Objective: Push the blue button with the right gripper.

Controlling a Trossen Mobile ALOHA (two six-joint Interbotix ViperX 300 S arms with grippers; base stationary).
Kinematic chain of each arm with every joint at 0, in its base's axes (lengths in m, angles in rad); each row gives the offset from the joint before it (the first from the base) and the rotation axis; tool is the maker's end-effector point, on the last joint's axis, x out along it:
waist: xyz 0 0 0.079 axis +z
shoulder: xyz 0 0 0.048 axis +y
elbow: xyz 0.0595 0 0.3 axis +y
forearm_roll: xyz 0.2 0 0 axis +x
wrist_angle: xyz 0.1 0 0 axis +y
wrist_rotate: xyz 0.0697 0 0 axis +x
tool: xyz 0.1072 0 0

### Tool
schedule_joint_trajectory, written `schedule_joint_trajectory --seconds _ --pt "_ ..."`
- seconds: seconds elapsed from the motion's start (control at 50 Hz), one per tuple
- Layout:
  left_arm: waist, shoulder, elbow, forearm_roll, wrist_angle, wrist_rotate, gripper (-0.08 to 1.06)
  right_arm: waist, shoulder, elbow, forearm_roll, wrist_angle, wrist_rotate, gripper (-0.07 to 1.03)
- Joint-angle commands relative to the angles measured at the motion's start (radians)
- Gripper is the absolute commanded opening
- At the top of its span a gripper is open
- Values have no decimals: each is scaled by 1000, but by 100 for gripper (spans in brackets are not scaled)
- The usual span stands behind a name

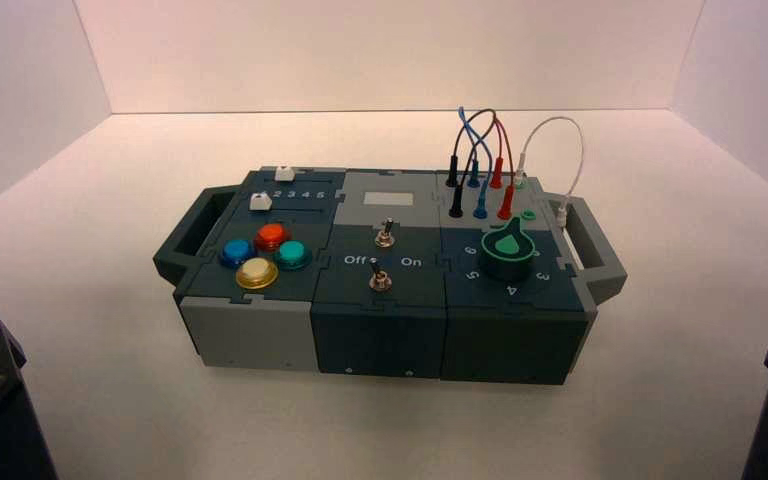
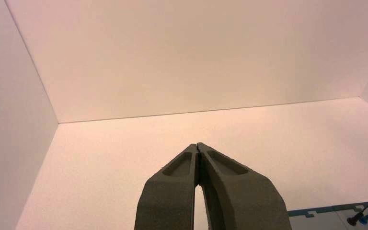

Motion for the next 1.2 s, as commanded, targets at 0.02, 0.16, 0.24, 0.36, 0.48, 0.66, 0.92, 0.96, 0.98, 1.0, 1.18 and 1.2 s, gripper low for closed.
schedule_joint_trajectory --seconds 0.02,0.16,0.24,0.36,0.48,0.66,0.92,0.96,0.98,1.0,1.18,1.2 --pt "3 3 -28 0 -3 2 -3 -2 11 -17 3 -5 3 -2" --pt "3 3 -28 0 -3 2 -3 -2 11 -17 5 -5 3 -2" --pt "3 3 -29 0 -3 0 -3 0 11 -17 5 -5 3 -2" --pt "3 3 -29 0 11 0 -3 5 11 -15 11 -3 3 -2" --pt "-17 15 -55 0 104 0 -3 8 23 -17 29 17 3 -2" --pt "-66 67 -138 -20 420 -6 -3 75 66 -28 37 44 0 -2" --pt "-72 71 -190 -41 769 -6 -3 212 152 -48 40 87 -2 -2" --pt "-72 72 -204 -43 805 -6 -3 235 166 -49 40 94 -3 -2" --pt "-74 74 -212 -44 834 -5 -3 250 178 -52 41 98 -2 -2" --pt "-74 74 -221 -44 861 -3 -3 265 189 -55 43 103 -2 -2" --pt "-89 92 -242 -48 956 6 -3 408 291 -115 78 161 3 -2" --pt "-95 98 -242 -48 954 8 -3 416 299 -118 84 163 3 -2"
